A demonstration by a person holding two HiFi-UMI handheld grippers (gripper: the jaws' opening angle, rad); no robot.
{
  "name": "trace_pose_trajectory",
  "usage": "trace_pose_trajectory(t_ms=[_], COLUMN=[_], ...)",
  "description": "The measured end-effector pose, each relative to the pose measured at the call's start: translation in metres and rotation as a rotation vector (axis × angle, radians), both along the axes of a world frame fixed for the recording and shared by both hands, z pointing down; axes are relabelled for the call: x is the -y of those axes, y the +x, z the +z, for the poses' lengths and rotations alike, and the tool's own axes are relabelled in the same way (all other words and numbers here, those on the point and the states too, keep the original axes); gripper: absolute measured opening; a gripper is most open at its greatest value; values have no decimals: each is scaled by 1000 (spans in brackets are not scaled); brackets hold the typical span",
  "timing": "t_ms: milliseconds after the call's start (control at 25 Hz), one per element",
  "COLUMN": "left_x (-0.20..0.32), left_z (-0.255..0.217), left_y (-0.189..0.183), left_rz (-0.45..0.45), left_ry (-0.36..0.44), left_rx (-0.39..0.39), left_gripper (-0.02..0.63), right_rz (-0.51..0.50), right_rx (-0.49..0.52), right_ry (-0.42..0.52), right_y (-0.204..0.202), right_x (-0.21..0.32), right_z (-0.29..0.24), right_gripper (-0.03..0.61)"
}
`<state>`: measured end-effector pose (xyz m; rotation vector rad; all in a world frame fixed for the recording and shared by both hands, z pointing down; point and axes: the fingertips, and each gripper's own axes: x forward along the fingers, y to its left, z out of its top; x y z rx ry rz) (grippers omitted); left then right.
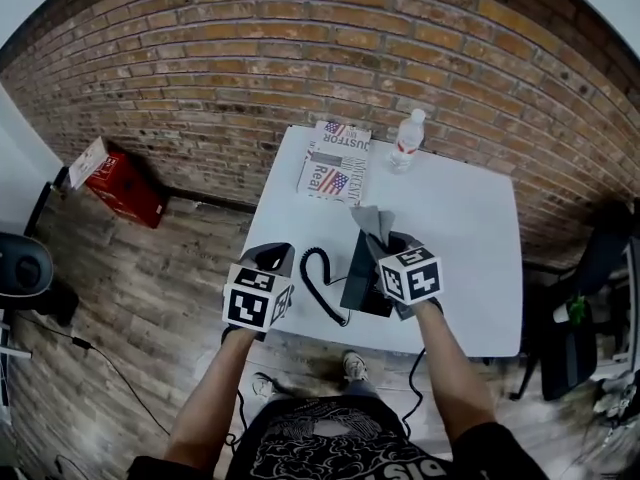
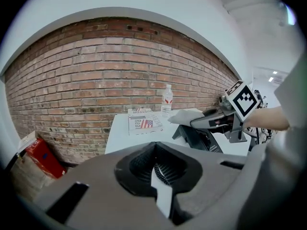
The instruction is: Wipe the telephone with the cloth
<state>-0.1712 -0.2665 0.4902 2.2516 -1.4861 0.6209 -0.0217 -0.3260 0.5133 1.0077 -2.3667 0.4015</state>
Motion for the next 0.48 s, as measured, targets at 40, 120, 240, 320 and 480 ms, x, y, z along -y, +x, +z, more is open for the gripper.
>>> trace_pose_trajectory(t_ms=[40,120,240,320,480], left_x=[-1,-2,-4,-6,-11], left_z=[1,3,4,4,3], left_y=[0,0,0,0,-5], left_rz=[7,21,45,60,86], left_ry=[0,-2,-4,-2,-1], left_rx=[-4,-11,-15,-16,-18], left_gripper=[6,6,6,6,6], right_rz=[6,18,31,42,70], right_rx=[-4,-10,-15,-20,-23], right_ry=[-2,-9,-17,-23,-35], right_y=[-1,-3,-5,-6,-8], right_x=[-2,-7,-14,-19,-31], right_z=[2,4,8,11,15], right_gripper=[11,11,11,11,11])
